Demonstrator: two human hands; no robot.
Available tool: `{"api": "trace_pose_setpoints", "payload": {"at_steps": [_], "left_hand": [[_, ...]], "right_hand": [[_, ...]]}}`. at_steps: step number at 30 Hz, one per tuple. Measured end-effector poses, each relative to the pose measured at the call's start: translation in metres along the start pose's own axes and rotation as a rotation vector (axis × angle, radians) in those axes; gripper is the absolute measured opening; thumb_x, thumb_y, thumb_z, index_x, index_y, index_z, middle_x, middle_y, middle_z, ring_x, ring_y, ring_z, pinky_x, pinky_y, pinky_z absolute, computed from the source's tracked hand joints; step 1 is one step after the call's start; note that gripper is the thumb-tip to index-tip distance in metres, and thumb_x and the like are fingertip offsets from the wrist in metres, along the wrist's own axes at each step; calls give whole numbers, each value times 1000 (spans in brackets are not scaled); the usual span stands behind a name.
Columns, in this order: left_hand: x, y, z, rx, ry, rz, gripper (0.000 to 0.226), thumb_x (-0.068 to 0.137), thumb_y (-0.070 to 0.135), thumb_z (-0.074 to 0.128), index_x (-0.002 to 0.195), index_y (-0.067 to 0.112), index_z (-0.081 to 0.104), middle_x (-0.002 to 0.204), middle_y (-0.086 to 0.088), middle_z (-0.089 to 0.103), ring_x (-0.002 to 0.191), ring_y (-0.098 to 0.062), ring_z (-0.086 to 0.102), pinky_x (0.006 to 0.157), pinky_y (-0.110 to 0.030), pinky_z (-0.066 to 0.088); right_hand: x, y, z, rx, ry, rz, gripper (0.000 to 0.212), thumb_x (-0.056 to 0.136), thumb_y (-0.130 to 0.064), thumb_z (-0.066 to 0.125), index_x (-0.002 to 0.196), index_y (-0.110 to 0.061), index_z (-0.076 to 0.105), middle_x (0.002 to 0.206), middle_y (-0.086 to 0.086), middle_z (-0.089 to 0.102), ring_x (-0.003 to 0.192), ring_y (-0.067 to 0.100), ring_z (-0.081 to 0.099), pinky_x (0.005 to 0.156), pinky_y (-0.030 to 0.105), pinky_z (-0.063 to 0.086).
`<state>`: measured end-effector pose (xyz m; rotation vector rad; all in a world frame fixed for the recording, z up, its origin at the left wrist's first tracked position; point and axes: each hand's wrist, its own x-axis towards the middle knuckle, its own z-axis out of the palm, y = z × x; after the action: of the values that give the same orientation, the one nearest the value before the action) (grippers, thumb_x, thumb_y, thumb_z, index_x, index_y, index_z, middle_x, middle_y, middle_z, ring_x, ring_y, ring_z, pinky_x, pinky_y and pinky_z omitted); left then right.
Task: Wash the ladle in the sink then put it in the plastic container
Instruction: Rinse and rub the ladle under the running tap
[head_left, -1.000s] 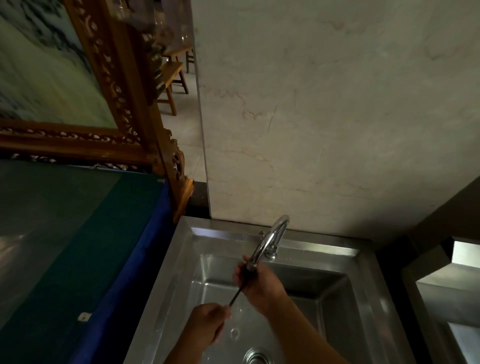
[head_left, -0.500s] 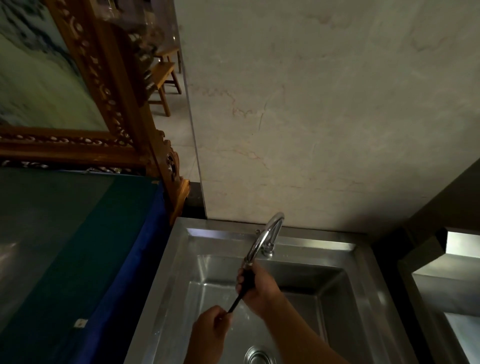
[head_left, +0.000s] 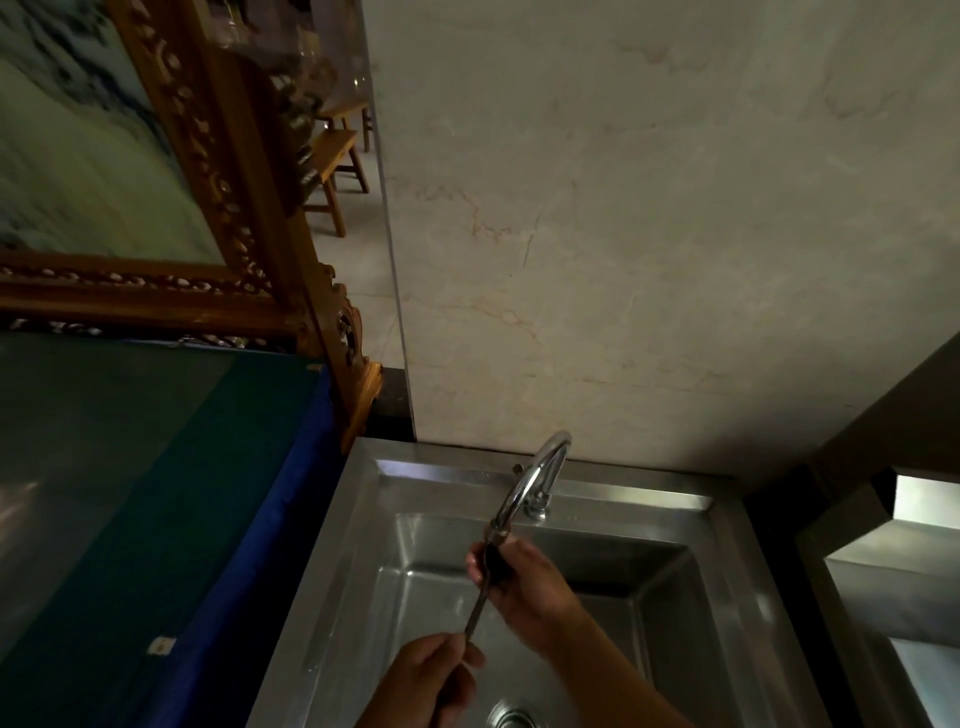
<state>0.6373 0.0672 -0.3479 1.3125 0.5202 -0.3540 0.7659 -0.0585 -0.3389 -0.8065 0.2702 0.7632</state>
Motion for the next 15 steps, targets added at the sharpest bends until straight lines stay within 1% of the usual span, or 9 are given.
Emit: {"api": "trace_pose_setpoints", "payload": {"at_steps": [2,5,8,11,13,15], "left_hand": [[0,-3,1,-22,-24,8,46,88,41,58,93,-3,68,61,-16,60,42,-17,46,43,-21,30],[1,-8,5,-55,-35,21,45,84,41,59,90,-3,68,57,-17,56,38,-16,43,41,-20,27],[3,-11,13,-112,-50,33,42,84,39,58,90,-1,66,54,-16,51,36,-15,39,40,-19,25],[2,-9,18,-141,-78,44,37,87,37,59,90,0,66,55,-16,50,36,-14,38,41,-19,23],[2,-3,15,-106,-73,37,36,94,31,57,92,-4,64,54,-16,51,34,-13,37,39,-17,23],[4,4,5,-22,-50,19,35,98,25,50,94,-8,62,52,-16,52,32,-13,36,37,-16,24]], "right_hand": [[-1,4,-1,-28,29,11,14,97,3,40,105,4,51,93,27,54,75,32,62,70,36,57],[1,12,-1,-5,93,29,21,96,10,36,109,6,53,89,27,57,74,32,64,64,34,60],[4,19,2,84,99,44,17,96,5,37,97,1,53,79,20,57,66,29,61,56,32,56],[5,21,1,106,69,82,15,95,-2,40,99,-4,54,73,16,59,59,26,60,54,33,53],[6,15,-3,-8,43,87,18,93,0,40,100,-4,55,72,15,62,59,25,60,55,33,51],[10,3,-9,-261,46,85,22,96,-1,38,104,-6,58,77,15,67,65,25,64,60,34,53]]}}
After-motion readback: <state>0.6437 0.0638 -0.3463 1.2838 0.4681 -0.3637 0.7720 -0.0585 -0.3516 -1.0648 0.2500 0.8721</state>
